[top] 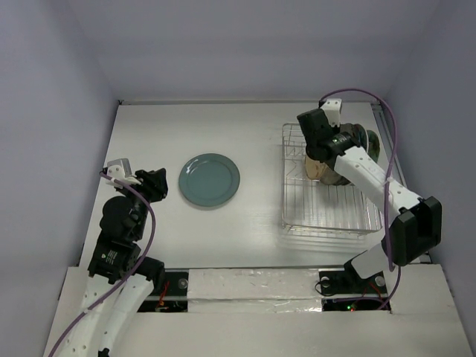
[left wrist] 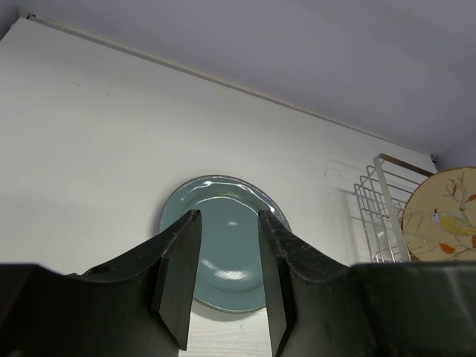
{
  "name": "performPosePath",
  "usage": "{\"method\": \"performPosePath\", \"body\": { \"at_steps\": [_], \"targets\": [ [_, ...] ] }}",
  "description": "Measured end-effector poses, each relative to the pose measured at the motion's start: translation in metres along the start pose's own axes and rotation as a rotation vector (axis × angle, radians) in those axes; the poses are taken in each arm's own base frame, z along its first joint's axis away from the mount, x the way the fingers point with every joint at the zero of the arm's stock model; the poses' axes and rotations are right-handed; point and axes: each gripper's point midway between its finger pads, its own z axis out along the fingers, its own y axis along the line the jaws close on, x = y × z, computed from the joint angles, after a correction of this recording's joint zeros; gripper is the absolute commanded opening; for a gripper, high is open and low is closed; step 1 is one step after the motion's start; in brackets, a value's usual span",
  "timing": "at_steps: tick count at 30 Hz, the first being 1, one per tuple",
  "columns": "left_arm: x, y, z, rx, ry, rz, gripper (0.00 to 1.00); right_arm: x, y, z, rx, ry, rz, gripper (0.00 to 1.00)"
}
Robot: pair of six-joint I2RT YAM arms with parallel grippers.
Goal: Unload the plates from the dish rack
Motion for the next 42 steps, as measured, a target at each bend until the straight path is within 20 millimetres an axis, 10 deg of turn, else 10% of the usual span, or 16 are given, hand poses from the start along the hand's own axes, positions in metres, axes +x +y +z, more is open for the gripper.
{"method": "performPosePath", "body": {
  "at_steps": [10, 16, 19, 30, 42],
  "targets": [
    [0.000, 0.000, 0.000, 0.000, -0.001, 0.000, 0.34, -0.089, -0.035, -0.046, -0.027, -0.155, 0.097, 0.00],
    [0.000, 0.000, 0.000, 0.000, -0.001, 0.000, 0.35, -0.102, -0.031, -0.084, -0.271, -0.249, 0.267, 0.00],
    [0.000, 0.000, 0.000, 0.000, -0.001, 0.000, 0.35, -0.094, 0.003, -0.094, -0.445, -0.251, 0.334, 0.00],
    [0.000, 0.001, 0.000, -0.002, -0.001, 0.000, 0.35, -0.019, 0.230, -0.117, -0.999, 0.040, 0.422, 0.00],
    [-0.001, 0.003, 0.000, -0.010, -0.005, -0.001, 0.36, 0.058, 0.322, -0.100, -1.051, 0.255, 0.512, 0.00]
  ]
}}
